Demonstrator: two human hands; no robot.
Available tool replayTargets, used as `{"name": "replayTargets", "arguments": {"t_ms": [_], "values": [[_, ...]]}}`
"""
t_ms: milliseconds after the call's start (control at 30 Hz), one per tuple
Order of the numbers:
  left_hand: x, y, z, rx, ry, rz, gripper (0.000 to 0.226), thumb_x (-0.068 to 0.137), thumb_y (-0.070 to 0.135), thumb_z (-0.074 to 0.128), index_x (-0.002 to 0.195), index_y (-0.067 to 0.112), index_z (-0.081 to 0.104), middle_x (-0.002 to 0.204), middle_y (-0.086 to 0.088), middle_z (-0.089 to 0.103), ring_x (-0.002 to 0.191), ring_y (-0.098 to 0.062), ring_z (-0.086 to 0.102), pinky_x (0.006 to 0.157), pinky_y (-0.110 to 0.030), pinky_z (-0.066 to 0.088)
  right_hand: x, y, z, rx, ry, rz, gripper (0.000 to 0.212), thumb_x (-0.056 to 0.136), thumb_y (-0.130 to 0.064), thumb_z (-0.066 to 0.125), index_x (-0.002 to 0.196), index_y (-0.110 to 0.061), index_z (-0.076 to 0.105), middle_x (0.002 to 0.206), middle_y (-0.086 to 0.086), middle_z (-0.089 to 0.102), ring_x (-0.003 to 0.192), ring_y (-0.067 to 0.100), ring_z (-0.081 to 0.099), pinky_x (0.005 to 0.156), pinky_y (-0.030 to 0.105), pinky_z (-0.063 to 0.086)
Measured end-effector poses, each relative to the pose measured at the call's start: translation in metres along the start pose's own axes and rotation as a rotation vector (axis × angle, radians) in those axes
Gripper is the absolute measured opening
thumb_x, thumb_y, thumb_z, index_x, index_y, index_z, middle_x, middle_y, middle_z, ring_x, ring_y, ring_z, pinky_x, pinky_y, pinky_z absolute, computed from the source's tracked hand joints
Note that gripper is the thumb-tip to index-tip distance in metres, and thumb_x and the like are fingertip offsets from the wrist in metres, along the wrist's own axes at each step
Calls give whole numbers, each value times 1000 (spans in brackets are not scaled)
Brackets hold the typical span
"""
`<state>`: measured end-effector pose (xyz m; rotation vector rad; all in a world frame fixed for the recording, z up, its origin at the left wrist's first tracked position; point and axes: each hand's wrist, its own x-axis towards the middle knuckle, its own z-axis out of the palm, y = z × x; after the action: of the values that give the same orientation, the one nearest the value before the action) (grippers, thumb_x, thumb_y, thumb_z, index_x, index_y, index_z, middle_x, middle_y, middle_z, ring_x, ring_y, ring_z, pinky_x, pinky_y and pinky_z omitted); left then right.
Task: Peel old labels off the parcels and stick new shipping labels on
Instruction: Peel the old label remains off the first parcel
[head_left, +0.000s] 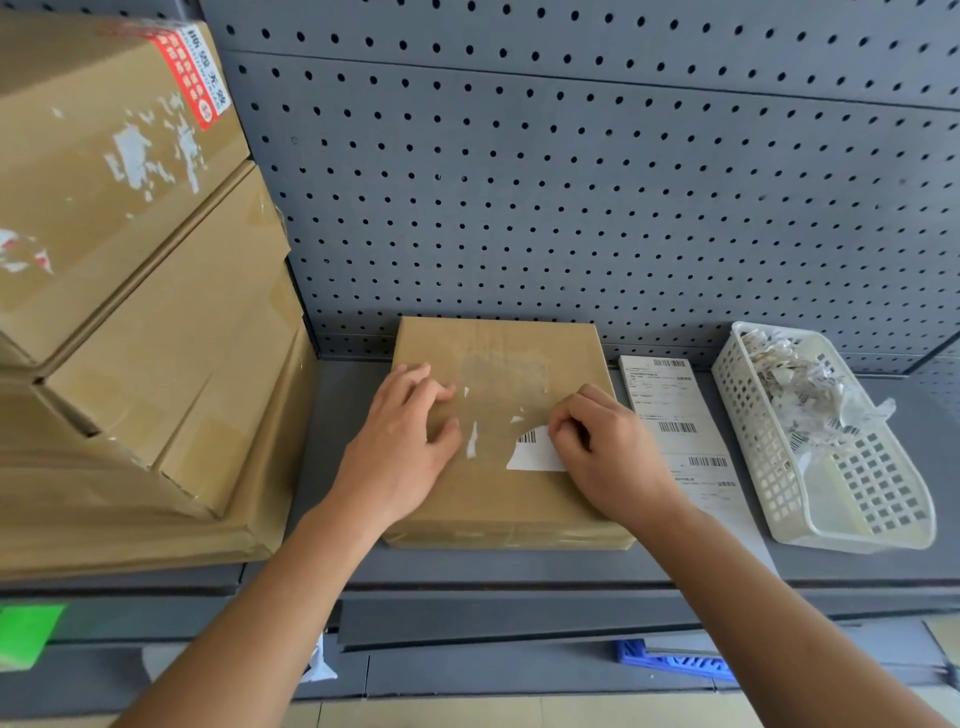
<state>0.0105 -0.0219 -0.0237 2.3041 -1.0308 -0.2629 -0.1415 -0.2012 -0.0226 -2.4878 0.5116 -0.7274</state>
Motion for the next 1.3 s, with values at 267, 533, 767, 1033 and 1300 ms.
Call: {"name": "replayTargets", "arguments": {"t_ms": [267, 533, 767, 1033, 1300], "values": [[0, -1, 0, 5, 13, 10, 37, 102, 40, 47, 137, 30, 48, 161, 14, 21, 153, -1, 1, 102, -39, 43, -1, -1, 1, -49, -19, -34, 21, 86, -18, 45, 77, -17, 64, 82, -10, 58, 69, 15, 55, 56, 39, 50], [0, 0, 1, 8, 14, 5, 36, 102, 39, 47, 137, 29, 49, 162, 15, 21, 153, -1, 1, 101, -40, 45, -2, -3, 1, -93, 99, 77, 21, 86, -9, 52, 80, -14, 71, 83, -5, 62, 65, 19, 58, 55, 35, 52], [0, 0, 1, 12, 11, 5, 36, 102, 40, 47, 137, 31, 48, 161, 17, 20, 152, 1, 0, 99, -39, 45, -8, -7, 2, -149, 98, 103, 19, 85, -4, 55, 77, -12, 70, 78, -2, 62, 62, 22, 56, 55, 38, 51], [0, 1, 2, -1, 18, 5, 36, 103, 39, 47, 138, 31, 49, 160, 18, 21, 152, 2, 1, 99, -39, 43, -10, -11, -3, -16, 101, 224, 22, 87, -2, 53, 77, -12, 70, 80, -4, 62, 77, 17, 58, 68, 34, 50], [-1, 0, 2, 6, 28, 9, 36, 102, 37, 48, 138, 30, 49, 161, 16, 22, 152, 0, 2, 100, -37, 42, -11, -12, -4, -65, 67, 177, 23, 85, -10, 52, 73, -16, 70, 71, -6, 62, 69, 16, 57, 68, 35, 51]]}}
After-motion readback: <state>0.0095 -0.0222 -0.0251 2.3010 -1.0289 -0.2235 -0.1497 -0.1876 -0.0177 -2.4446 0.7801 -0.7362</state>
